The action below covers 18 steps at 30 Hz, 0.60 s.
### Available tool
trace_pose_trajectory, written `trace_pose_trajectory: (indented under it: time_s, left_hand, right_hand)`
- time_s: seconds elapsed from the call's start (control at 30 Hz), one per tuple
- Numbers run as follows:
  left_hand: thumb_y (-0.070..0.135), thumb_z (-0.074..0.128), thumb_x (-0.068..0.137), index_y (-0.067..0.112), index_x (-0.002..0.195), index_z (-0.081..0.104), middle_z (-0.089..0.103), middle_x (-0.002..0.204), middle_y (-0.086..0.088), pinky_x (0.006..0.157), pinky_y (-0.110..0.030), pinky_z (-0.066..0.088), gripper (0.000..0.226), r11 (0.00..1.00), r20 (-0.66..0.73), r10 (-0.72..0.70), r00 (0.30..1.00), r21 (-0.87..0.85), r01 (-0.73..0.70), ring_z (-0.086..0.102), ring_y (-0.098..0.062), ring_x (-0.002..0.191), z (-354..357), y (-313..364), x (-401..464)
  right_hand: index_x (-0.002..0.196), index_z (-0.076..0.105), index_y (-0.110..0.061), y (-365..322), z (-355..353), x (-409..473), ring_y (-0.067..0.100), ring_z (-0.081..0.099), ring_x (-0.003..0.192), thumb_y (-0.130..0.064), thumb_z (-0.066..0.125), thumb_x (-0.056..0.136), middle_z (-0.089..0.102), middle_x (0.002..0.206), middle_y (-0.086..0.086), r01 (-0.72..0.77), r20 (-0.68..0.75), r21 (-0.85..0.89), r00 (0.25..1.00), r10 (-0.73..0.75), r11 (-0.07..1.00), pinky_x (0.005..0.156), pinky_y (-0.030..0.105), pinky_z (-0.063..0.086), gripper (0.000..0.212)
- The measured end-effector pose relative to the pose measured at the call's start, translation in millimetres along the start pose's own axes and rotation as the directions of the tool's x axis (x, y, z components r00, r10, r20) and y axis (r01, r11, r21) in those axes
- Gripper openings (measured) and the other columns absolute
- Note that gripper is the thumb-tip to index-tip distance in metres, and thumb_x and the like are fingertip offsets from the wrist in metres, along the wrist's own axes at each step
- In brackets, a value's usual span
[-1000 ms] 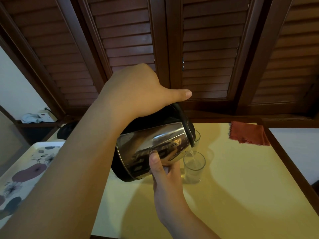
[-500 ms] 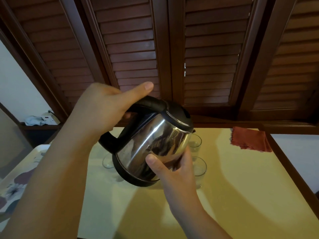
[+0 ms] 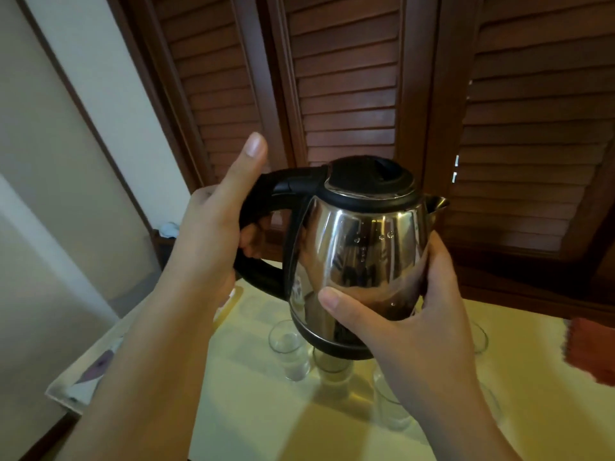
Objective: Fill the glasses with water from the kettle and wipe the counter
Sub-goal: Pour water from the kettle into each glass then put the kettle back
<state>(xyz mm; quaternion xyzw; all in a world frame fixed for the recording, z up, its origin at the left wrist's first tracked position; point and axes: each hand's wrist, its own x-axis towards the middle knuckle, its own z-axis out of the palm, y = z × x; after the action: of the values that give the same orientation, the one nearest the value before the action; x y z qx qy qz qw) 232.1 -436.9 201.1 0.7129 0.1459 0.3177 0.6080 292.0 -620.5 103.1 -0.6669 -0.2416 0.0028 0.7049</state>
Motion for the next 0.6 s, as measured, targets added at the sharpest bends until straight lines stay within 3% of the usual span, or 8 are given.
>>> trace_pose_trajectory:
  time_s: [0.07, 0.13, 0.3, 0.43, 0.47, 0.5, 0.53, 0.6]
  left_hand:
    - [0.086, 0.074, 0.062, 0.022, 0.087, 0.082, 0.072, 0.095, -0.024, 0.078, -0.042, 0.055, 0.069, 1.0, -0.091, -0.023, 0.996, 0.01, 0.024, 0.069, -0.031, 0.074, -6, 2, 5]
    - [0.079, 0.078, 0.066, 0.026, 0.081, 0.081, 0.079, 0.089, -0.012, 0.087, -0.046, 0.056, 0.056, 0.999, -0.17, -0.045, 0.984, 0.013, 0.048, 0.075, -0.026, 0.079, -15, 4, 13]
    - [0.075, 0.077, 0.071, 0.022, 0.083, 0.073, 0.066, 0.065, 0.004, 0.061, -0.033, 0.043, 0.055, 0.998, -0.256, -0.029, 0.966, 0.038, 0.04, 0.055, -0.011, 0.051, -54, 2, 34]
    - [0.064, 0.076, 0.083, 0.024, 0.084, 0.071, 0.067, 0.063, 0.011, 0.056, -0.027, 0.041, 0.041, 0.999, -0.314, -0.032, 0.949, -0.021, 0.027, 0.065, -0.008, 0.051, -100, -7, 61]
    - [0.062, 0.075, 0.086, 0.025, 0.086, 0.071, 0.068, 0.064, 0.012, 0.068, -0.023, 0.052, 0.037, 0.999, -0.311, -0.033, 0.95, -0.046, 0.02, 0.071, -0.011, 0.056, -112, -11, 69]
    - [0.06, 0.074, 0.089, 0.026, 0.089, 0.071, 0.069, 0.065, 0.013, 0.082, -0.019, 0.046, 0.034, 0.998, -0.297, -0.032, 0.954, -0.062, 0.014, 0.074, -0.012, 0.06, -124, -16, 79]
    - [0.059, 0.072, 0.091, 0.027, 0.092, 0.07, 0.069, 0.065, 0.013, 0.069, -0.023, 0.053, 0.032, 0.998, -0.279, -0.024, 0.96, -0.07, 0.004, 0.072, -0.009, 0.058, -137, -23, 90]
    - [0.057, 0.07, 0.093, 0.026, 0.092, 0.069, 0.069, 0.065, 0.014, 0.057, -0.022, 0.045, 0.031, 0.997, -0.251, -0.011, 0.968, -0.08, -0.01, 0.064, -0.002, 0.052, -163, -38, 117]
  right_hand:
    - [0.147, 0.032, -0.062, -4, 10, 9, -0.011, 0.047, 0.137, -0.099, 0.078, 0.031, 0.043, 0.142, -0.046, 0.051, 0.03, -0.002, 0.998, -0.051, 0.999, 0.097, 0.004, 0.043, 0.131]
    - [0.145, 0.031, -0.061, -8, 21, 19, -0.02, 0.047, 0.13, -0.097, 0.079, 0.035, 0.041, 0.132, -0.055, 0.066, 0.068, -0.023, 0.996, -0.065, 0.998, 0.088, -0.006, 0.041, 0.126]
    - [0.149, 0.042, -0.045, -13, 59, 43, -0.007, 0.059, 0.125, -0.087, 0.084, 0.051, 0.057, 0.134, -0.037, 0.115, 0.229, -0.075, 0.969, -0.095, 0.991, 0.097, 0.022, 0.054, 0.114]
    - [0.124, 0.058, -0.044, -27, 101, 53, -0.018, 0.064, 0.103, -0.076, 0.073, 0.062, 0.071, 0.113, -0.032, 0.039, 0.262, 0.033, 0.964, -0.047, 0.999, 0.066, -0.001, 0.049, 0.071]
    - [0.119, 0.061, -0.04, -26, 112, 58, -0.018, 0.065, 0.101, -0.076, 0.067, 0.066, 0.072, 0.109, -0.031, 0.033, 0.261, 0.075, 0.964, -0.052, 0.997, 0.064, -0.003, 0.047, 0.064]
    - [0.119, 0.064, -0.039, -27, 126, 63, -0.017, 0.067, 0.099, -0.076, 0.062, 0.072, 0.074, 0.108, -0.029, 0.019, 0.258, 0.108, 0.965, -0.046, 0.994, 0.064, -0.003, 0.047, 0.06]
    - [0.122, 0.067, -0.038, -21, 143, 71, -0.015, 0.068, 0.097, -0.077, 0.06, 0.08, 0.075, 0.108, -0.025, 0.037, 0.192, 0.121, 0.98, -0.06, 0.992, 0.064, 0.001, 0.051, 0.058]
    - [0.13, 0.067, -0.025, -14, 185, 88, -0.011, 0.068, 0.094, -0.072, 0.057, 0.099, 0.074, 0.111, -0.015, 0.094, 0.081, 0.109, 0.991, -0.103, 0.99, 0.081, 0.023, 0.063, 0.057]
